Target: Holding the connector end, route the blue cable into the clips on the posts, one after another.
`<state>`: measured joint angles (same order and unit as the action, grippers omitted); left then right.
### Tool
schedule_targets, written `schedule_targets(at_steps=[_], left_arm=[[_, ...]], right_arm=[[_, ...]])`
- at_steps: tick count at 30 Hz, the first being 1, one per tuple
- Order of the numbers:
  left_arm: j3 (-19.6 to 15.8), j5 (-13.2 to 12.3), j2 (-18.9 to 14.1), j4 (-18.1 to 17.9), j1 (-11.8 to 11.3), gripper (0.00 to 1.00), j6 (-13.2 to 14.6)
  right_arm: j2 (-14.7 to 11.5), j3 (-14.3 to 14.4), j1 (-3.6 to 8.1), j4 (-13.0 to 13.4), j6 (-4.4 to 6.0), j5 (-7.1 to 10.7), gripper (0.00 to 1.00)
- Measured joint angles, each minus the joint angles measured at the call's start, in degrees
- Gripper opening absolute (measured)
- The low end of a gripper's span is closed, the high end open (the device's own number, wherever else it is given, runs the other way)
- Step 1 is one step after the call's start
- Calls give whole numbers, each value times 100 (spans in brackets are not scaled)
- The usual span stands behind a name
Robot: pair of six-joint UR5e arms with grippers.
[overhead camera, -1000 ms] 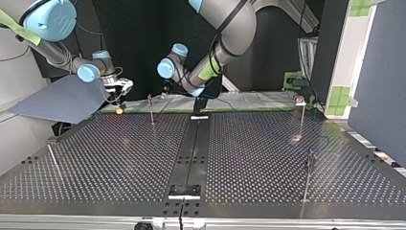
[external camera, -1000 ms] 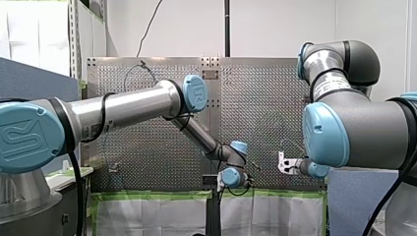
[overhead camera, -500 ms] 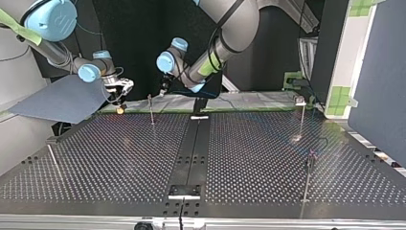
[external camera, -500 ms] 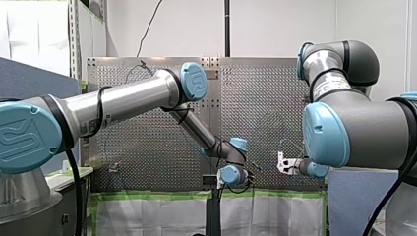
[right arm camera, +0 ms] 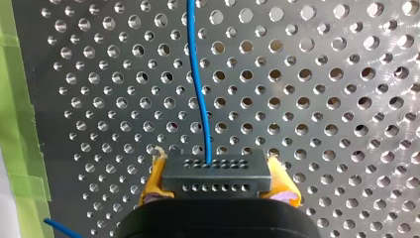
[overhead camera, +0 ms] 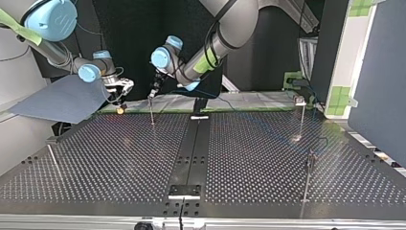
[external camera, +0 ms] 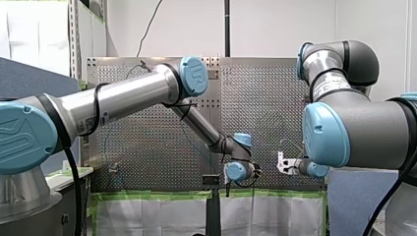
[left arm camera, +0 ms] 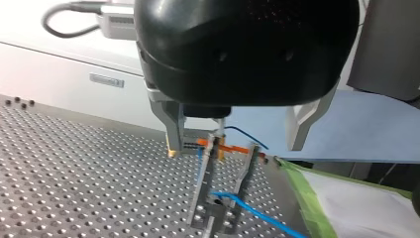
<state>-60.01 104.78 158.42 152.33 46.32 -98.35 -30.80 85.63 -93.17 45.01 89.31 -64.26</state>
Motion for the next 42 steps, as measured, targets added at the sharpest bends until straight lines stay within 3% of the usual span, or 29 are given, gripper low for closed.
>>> schedule_targets(at_steps=[11, 35, 42], left_arm=[[0, 80, -18, 116, 56, 100, -56], [-1, 341, -19, 118, 115, 100, -28], [-1, 453, -20, 276, 130, 100, -16]], right_arm=[[0, -2, -2, -26, 6, 0, 0], [7, -2, 44, -35, 119, 0, 0], [9, 0, 47, -41, 152, 0, 0]])
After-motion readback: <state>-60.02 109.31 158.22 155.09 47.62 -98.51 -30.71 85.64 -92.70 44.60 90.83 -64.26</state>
